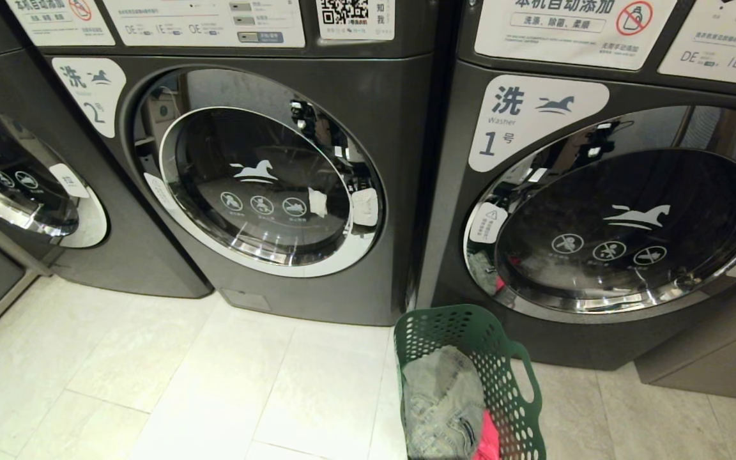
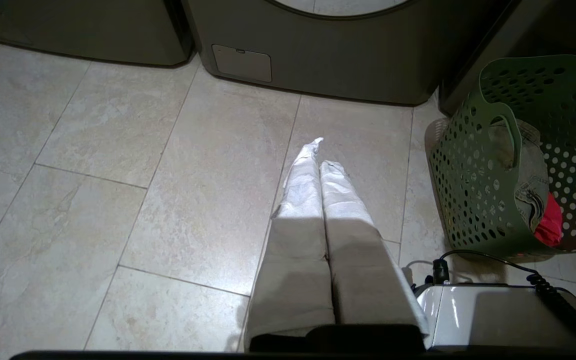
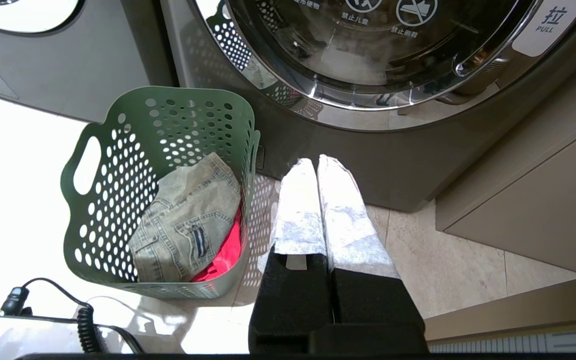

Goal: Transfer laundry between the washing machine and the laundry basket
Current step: Open the lid of the washing machine

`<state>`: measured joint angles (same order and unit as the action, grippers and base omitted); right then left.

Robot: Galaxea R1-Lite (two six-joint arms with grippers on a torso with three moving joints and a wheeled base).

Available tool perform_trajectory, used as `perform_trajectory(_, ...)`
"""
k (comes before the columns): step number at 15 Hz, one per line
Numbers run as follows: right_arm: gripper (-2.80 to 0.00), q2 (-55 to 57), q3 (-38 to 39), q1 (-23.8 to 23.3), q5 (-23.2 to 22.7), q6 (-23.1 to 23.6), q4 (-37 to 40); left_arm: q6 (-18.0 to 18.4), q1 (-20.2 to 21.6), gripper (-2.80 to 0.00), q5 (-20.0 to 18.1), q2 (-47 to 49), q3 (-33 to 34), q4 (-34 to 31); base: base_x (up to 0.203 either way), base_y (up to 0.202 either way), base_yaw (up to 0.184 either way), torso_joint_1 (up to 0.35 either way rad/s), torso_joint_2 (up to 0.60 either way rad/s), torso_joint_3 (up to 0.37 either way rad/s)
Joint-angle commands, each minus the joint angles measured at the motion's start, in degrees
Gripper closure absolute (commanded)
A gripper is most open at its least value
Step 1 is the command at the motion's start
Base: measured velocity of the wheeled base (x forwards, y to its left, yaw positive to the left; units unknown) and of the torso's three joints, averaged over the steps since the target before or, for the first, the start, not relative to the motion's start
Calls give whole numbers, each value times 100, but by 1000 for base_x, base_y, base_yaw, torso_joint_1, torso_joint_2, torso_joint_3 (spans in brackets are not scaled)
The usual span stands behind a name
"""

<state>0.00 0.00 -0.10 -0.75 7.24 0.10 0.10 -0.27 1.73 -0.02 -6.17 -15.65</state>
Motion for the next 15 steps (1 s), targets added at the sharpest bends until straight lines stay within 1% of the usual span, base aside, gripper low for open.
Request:
perform_trajectory(1,0,9,0,1,-13,14,-1,25,0,0,-46,10,-9,-21,0,0,0,0,0,0)
perform_trajectory(3,0,9,0,1,-4,5,-1,117,0,0,-71,3,-25,-2,0,0,0,0,0,0)
perform_trajectory(4,0,9,0,1,-4,5,-1,136,0,0,-109,3,-213,93,0,0,0,0,0,0)
perform_trajectory(5,0,9,0,1,-4,5,-1,142,0,0,-251,4,-548,190,0,0,0,0,0,0)
perform_trajectory(7,0,9,0,1,-4,5,-1,149,0,0,-827,139,-1507,211,0,0,0,0,0,0)
perform_trajectory(8,0,9,0,1,-4,5,-1,140,-6,0,-1062,435,-1939,174,0,0,0,0,0,0)
perform_trajectory(9,0,9,0,1,-4,5,-1,95,-31,0,-1233,904,-2228,174,0,0,0,0,0,0)
perform_trajectory(11,0,9,0,1,-4,5,-1,-133,-139,0,-1545,2252,-2737,374,0,0,0,0,0,0)
perform_trajectory(13,0,9,0,1,-22,14,-10,-501,-221,0,-1792,3633,-2972,945,0,0,0,0,0,0)
perform_trajectory(15,0,9,0,1,-13,-3,-10,-936,-275,0,-2126,4907,-2897,1803,0,0,0,0,0,0)
